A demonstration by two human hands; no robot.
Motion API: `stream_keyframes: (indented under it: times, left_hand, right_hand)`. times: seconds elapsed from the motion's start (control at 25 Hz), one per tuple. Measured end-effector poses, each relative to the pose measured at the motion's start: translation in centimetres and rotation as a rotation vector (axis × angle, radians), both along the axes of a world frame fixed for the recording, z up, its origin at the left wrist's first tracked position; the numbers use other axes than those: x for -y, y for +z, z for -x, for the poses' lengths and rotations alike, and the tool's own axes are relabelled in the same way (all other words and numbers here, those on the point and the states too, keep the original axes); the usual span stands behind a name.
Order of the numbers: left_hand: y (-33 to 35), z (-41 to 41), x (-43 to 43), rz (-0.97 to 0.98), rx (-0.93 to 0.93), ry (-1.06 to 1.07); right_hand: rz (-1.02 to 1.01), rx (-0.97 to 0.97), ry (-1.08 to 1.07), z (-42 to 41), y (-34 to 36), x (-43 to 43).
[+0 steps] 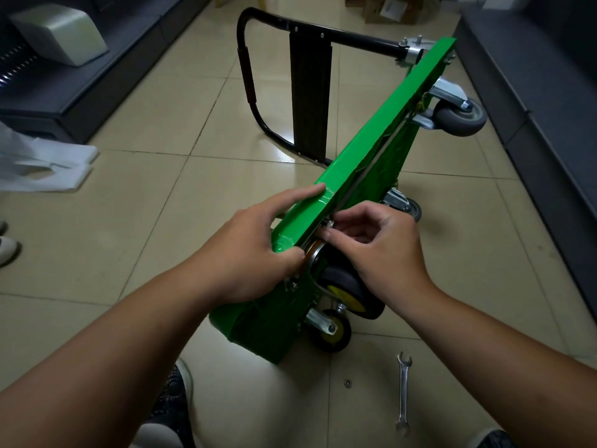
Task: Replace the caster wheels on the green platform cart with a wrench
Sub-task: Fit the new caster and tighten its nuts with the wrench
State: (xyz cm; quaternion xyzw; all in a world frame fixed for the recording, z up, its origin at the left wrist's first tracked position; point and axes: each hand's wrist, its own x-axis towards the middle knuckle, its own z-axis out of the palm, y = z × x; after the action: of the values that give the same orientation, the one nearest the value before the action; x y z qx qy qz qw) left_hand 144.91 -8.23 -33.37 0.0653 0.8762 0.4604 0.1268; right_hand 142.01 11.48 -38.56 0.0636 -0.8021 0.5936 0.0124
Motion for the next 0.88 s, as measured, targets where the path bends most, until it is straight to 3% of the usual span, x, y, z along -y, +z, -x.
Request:
stream_keyframes:
  times: [0.28,0.52,0.88]
  left_hand:
    - [0.07,-0.02,-0.04,0.035,-0.030,0.004]
    - [0.01,-0.07,-0.20,0.058,-0.042,0.013]
    - [0.04,-0.10,-0.05,0.090,-0.059,0.013]
  right_hand:
    - [0.019,0.016,0.044,-0.06,0.10,-0.11]
    - [0.179,0.037,-0.024,-0.13,-0.08,0.20]
    - [0.192,0.040,-0.042,-0.20,0.02,0.36]
